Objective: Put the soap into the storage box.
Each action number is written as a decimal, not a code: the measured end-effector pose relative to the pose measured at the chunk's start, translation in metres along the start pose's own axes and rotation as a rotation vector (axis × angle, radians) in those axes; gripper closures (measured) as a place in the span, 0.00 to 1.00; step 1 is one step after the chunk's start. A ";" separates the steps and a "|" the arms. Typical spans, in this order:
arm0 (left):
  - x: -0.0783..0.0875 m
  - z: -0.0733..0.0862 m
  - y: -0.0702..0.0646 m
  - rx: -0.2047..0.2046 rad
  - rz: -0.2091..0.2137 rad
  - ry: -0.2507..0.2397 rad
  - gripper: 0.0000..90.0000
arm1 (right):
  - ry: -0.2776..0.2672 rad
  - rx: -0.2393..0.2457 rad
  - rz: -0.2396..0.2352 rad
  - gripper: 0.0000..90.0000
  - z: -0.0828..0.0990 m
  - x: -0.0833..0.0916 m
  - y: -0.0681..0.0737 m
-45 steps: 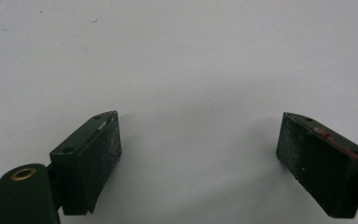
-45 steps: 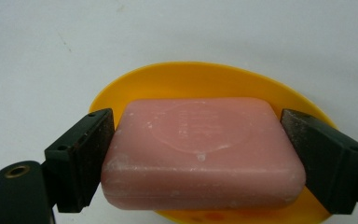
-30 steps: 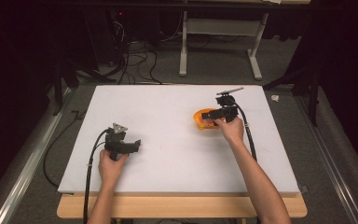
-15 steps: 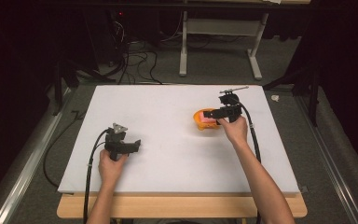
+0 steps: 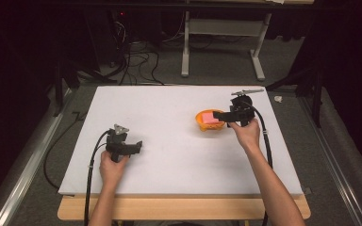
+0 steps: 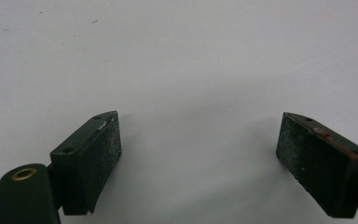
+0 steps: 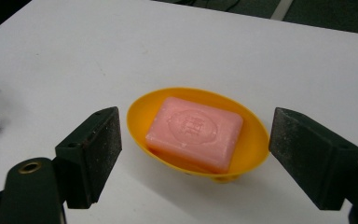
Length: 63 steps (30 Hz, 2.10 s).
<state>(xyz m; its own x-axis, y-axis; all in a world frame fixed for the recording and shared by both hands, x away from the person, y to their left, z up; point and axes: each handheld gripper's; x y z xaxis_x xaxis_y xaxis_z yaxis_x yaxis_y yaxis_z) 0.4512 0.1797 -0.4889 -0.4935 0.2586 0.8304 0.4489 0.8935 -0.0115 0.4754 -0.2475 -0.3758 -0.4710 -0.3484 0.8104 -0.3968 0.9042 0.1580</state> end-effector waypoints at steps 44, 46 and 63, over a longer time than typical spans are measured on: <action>0.000 0.000 0.000 0.002 0.000 0.000 0.16 | -0.157 -0.035 0.025 0.22 0.065 0.065 -0.031; 0.000 0.000 0.000 0.002 -0.001 0.000 0.16 | -0.160 -0.038 0.023 0.22 0.070 0.065 -0.032; 0.000 0.000 0.000 0.001 -0.001 0.000 0.16 | -0.160 -0.078 0.019 0.23 0.099 0.053 -0.038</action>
<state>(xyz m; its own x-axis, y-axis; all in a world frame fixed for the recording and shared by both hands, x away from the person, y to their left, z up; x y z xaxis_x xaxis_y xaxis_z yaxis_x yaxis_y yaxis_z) 0.4511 0.1797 -0.4889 -0.4940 0.2576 0.8305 0.4475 0.8942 -0.0112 0.3878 -0.3250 -0.3948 -0.5999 -0.3604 0.7143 -0.3276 0.9252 0.1916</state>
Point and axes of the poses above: each handheld gripper's, and its own axes: x roughly backward along the jaws, z roughly out of its underside, y roughly to its left, and after that the axes turned 13 degrees about y, right-handed
